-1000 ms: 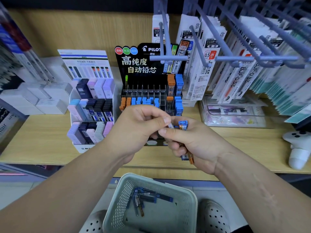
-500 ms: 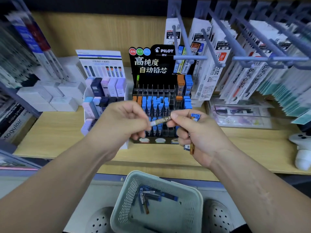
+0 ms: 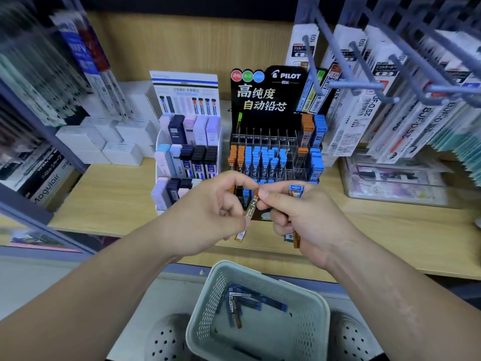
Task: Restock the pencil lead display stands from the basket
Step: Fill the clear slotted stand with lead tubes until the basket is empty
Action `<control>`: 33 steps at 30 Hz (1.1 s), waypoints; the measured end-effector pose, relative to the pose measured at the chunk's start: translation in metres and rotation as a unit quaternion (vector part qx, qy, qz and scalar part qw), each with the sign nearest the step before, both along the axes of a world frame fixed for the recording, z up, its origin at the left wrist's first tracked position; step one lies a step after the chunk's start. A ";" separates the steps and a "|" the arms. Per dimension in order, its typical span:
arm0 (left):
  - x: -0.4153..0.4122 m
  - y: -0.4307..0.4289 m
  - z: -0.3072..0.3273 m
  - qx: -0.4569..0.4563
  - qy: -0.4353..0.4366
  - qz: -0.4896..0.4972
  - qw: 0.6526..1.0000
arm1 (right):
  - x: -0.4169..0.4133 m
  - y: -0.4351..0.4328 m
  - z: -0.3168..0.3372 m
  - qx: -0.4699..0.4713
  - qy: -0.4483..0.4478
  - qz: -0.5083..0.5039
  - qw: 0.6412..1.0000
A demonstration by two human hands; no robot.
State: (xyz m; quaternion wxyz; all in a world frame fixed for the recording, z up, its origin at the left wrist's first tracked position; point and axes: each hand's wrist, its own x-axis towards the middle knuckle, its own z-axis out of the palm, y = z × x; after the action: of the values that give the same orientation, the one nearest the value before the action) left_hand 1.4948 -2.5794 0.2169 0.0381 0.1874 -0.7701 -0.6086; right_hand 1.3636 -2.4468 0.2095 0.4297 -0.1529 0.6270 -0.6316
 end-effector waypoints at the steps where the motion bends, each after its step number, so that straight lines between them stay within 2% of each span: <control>1: -0.001 -0.002 -0.001 -0.003 -0.003 0.001 1.000 | 0.001 -0.001 0.000 0.000 -0.008 0.007 1.000; 7: -0.004 -0.027 0.004 -0.032 0.009 0.016 0.999 | -0.007 -0.002 0.000 0.001 -0.021 -0.006 1.000; 13: -0.004 -0.053 0.004 -0.013 0.059 0.119 0.991 | -0.024 0.008 -0.001 0.015 -0.018 -0.047 0.999; 20: -0.024 -0.044 -0.009 -0.053 0.118 0.226 0.966 | -0.029 0.015 -0.003 0.017 -0.012 -0.054 0.998; 23: -0.031 -0.042 -0.012 -0.090 0.130 0.228 0.961 | -0.028 0.016 -0.003 0.017 -0.009 -0.049 0.999; 33: -0.043 -0.045 -0.023 -0.254 0.089 0.174 0.947 | -0.035 0.017 -0.005 0.026 -0.014 -0.037 0.999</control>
State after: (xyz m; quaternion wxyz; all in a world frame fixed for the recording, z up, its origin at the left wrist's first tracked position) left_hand 1.4522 -2.6244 0.1937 0.2579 0.2477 -0.8479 -0.3914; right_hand 1.3285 -2.4297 0.2041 0.4183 -0.1099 0.6424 -0.6327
